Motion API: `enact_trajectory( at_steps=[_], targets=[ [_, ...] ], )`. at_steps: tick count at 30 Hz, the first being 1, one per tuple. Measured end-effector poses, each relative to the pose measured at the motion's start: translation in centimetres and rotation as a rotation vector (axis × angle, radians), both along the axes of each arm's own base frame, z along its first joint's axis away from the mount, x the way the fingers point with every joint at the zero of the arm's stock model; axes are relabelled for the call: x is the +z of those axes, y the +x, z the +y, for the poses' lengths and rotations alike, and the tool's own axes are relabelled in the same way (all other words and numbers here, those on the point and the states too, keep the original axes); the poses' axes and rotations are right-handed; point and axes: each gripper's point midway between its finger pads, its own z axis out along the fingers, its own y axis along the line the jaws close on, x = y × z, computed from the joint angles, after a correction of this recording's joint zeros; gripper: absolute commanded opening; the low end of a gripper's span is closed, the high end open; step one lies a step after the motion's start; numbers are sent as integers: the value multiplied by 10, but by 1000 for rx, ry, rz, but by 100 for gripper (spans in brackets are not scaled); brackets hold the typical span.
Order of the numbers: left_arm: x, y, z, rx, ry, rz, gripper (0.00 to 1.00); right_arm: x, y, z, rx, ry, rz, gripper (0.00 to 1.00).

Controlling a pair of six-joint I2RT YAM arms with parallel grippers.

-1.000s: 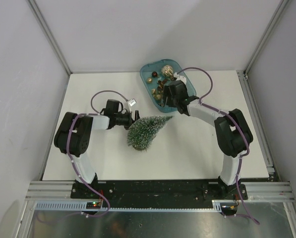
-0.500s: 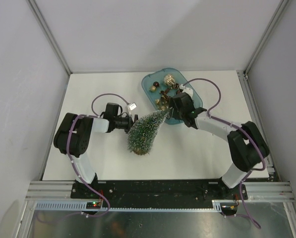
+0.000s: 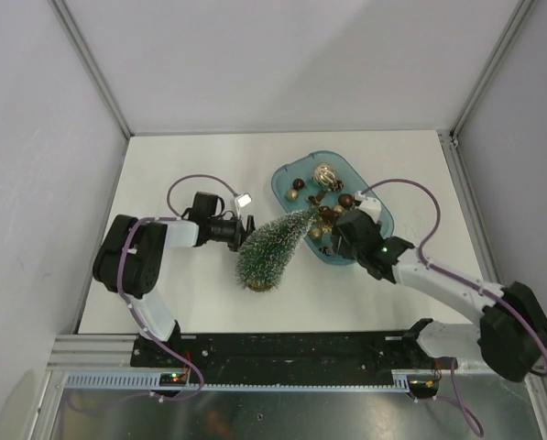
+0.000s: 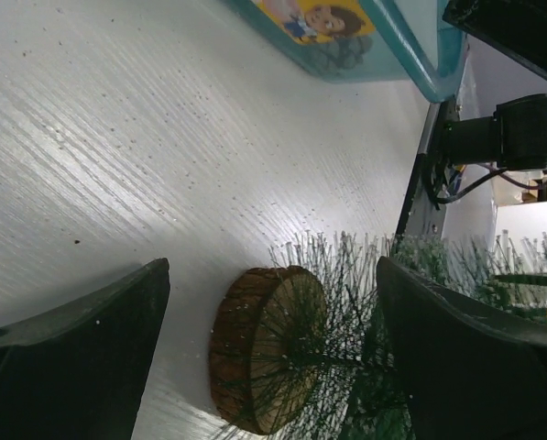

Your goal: Decorate the small christmas tree

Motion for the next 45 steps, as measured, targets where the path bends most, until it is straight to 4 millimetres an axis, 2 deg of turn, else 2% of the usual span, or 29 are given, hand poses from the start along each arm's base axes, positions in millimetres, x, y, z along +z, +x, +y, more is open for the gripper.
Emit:
enact_trajectory(
  at_steps=[4,9,12,14,17,19,23,27,30,33,37,40,45],
  targets=[
    [12,4,3,11,1,1,100,10,-16,-16,-22,21,-7,75],
    [39,42,17,85,-14,-55,100,38,-4,-23,-36,78,-58,76],
    [56,70,32,153,-19,-101,100,64,20,-18,-27,94,-105,77],
    [67,84,43,195,-19,-120,100,85,43,-6,-5,99,-150,77],
    [76,98,55,245,-8,-138,100,110,80,13,27,95,-214,78],
    [78,104,61,271,5,-146,100,118,101,21,44,84,-240,78],
    [75,107,67,302,37,-134,100,117,142,22,43,35,-259,78],
    [67,107,71,326,74,-116,100,86,162,9,22,-44,-205,75],
    [64,107,73,335,93,-108,100,54,163,-5,-2,-104,-124,74],
    [60,106,76,342,113,-101,100,32,155,-21,-30,-155,-63,75],
    [56,106,79,346,138,-105,100,22,139,-39,-71,-198,-26,78],
    [55,105,80,342,152,-115,100,32,117,-56,-128,-202,-20,80],
    [58,102,82,333,167,-139,100,69,90,-91,-281,-137,-55,82]
  ],
)
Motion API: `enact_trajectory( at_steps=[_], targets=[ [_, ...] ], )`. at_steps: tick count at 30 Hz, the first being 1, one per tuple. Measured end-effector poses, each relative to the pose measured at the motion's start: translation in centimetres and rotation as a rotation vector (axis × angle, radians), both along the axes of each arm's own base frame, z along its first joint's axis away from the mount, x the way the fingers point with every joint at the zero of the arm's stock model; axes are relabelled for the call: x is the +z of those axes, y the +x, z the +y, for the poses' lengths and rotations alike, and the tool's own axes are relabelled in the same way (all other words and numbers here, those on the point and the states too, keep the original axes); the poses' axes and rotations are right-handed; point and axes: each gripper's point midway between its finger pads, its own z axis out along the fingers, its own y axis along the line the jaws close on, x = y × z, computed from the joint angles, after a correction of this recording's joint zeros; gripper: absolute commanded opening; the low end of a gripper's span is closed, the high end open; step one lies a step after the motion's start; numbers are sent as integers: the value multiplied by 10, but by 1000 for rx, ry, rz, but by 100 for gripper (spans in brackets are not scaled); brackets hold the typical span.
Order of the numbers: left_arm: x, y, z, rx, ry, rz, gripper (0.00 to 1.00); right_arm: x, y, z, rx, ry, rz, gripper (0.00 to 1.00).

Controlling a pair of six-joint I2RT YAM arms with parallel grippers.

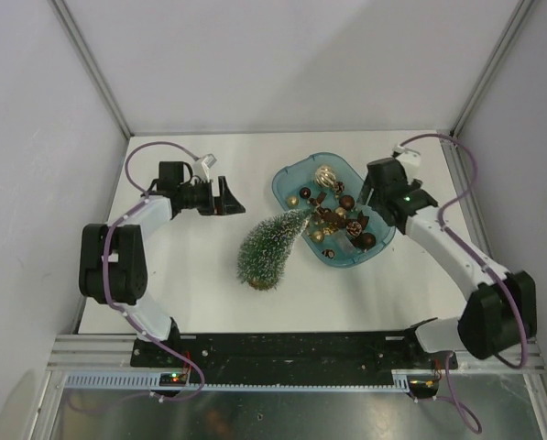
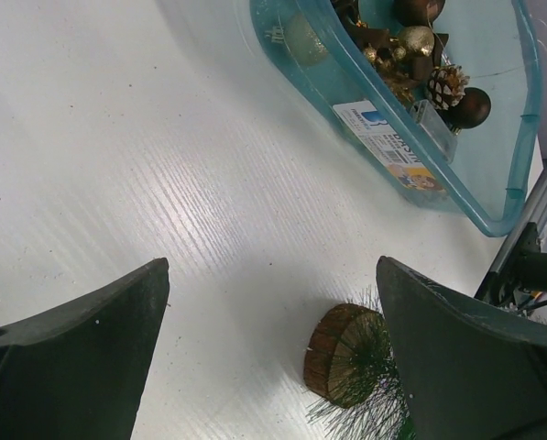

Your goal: Decorate the small christmas tree

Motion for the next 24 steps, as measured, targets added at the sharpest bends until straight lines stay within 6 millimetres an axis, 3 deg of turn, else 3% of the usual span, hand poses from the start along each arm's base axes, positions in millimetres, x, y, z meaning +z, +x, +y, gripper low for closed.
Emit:
enact_trajectory(
  at_steps=[3,6,13,19,24],
  targets=[
    [1,-1,1,-5,10,-9,100,15,-19,-21,-91,33,-13,83],
    [0,-2,2,-8,15,-9,100,19,-44,-30,-139,68,-2,82],
    [9,-4,2,-13,19,-33,100,-1,-98,-46,-228,149,58,78],
    [23,-4,3,-19,23,-82,100,-31,-113,-56,-326,215,120,74],
    [25,-5,3,-24,28,-94,100,-44,-111,-66,-424,279,91,72]
  ],
)
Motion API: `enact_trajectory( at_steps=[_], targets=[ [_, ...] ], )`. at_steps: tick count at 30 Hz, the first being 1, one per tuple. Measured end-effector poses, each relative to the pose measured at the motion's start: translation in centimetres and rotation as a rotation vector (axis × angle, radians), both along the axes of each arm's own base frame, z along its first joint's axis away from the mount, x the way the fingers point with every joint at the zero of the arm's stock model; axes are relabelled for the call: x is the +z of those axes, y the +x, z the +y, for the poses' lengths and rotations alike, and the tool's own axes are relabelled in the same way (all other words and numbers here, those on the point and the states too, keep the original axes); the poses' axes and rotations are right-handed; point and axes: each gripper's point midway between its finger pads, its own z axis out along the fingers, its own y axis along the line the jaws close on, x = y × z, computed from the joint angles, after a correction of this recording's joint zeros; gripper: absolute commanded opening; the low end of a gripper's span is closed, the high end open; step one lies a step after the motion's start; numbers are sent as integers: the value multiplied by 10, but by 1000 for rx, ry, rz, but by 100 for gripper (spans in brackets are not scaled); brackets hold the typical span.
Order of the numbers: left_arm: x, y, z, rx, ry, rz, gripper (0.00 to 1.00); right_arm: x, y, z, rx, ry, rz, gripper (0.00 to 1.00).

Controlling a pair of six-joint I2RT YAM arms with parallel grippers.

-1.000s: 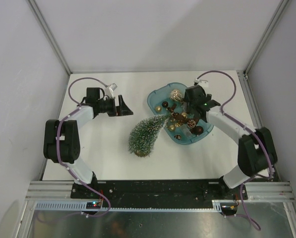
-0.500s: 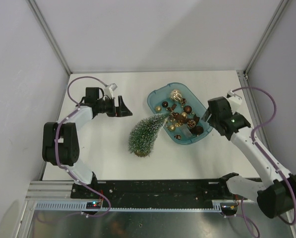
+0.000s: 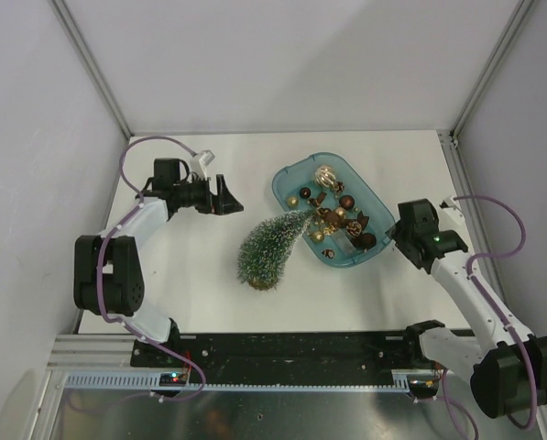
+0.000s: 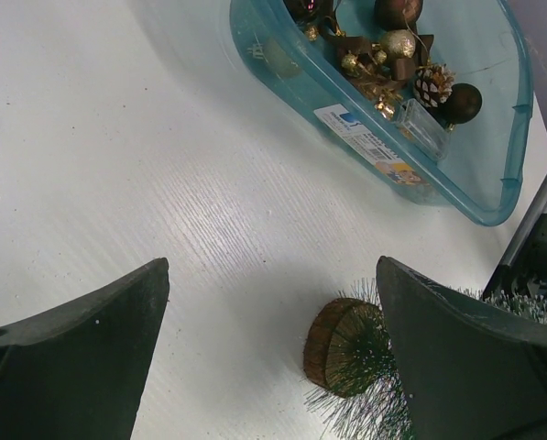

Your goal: Decorate the small christmas tree

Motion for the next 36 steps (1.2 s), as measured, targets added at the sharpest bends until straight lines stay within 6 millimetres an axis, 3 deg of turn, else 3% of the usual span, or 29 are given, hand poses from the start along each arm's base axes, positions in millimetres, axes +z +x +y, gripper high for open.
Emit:
enact_trajectory(
  at_steps=[12,16,20,26,29,32,36],
  targets=[
    [-3,-9,1,-11,11,12,100,6,38,-10,-156,92,-197,69],
    [-2,-12,1,-12,12,12,100,-2,48,-16,-196,91,-210,65],
    [3,-13,1,-12,12,-2,100,-23,53,-21,-230,81,-174,53],
    [8,-14,2,-13,14,-19,100,-45,57,-24,-250,71,-131,24],
    [8,-14,2,-12,20,-20,100,-40,62,-24,-246,72,-160,4],
    [7,-15,3,-8,24,-19,100,-24,67,-26,-238,77,-217,1],
    [8,-19,4,-4,29,-18,100,16,69,-29,-214,80,-342,0]
  ],
)
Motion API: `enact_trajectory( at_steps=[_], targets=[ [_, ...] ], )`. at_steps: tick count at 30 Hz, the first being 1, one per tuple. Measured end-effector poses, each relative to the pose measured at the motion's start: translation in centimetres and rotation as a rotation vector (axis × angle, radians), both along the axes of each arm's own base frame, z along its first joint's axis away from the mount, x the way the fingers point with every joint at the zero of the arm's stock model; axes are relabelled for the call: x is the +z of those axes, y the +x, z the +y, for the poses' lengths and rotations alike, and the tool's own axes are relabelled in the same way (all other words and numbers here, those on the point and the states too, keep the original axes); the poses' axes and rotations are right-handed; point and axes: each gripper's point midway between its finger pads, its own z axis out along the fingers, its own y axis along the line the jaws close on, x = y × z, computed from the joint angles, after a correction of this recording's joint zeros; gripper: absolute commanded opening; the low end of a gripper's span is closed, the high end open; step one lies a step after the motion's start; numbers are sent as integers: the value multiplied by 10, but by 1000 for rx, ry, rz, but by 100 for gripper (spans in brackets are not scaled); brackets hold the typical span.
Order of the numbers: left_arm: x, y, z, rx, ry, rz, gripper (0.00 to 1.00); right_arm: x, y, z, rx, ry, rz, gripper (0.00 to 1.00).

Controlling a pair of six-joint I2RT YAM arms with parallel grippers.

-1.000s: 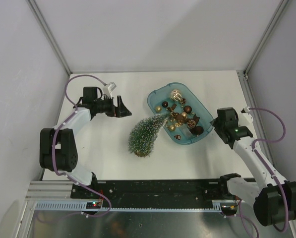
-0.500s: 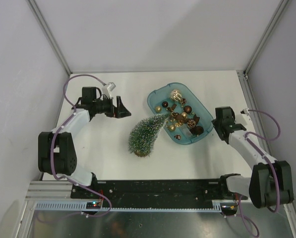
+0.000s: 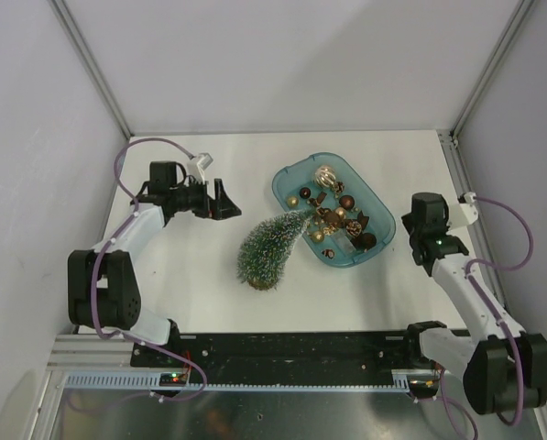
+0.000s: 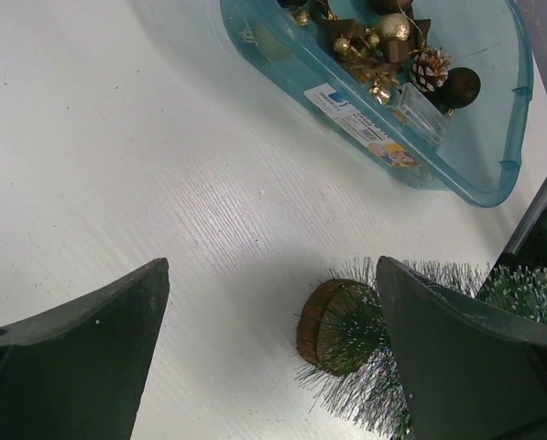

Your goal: Decorate the small christmas tree

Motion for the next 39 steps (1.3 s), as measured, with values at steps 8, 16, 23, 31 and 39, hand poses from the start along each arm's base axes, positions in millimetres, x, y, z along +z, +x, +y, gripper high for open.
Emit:
enact_trajectory(
  at_steps=[8,16,23,31,39],
  targets=[
    [15,-2,0,0,-2,-42,100,64,4,9,72,-35,-144,0],
    [18,-3,0,1,-2,-49,100,71,-2,14,98,-45,-128,9],
    [17,-3,0,1,-2,-48,99,39,-1,15,97,9,-16,62],
    [17,-3,0,0,-1,-47,100,-11,-6,32,84,101,116,68],
    [16,-4,1,-7,6,-54,100,-30,11,31,26,131,125,57]
  ],
)
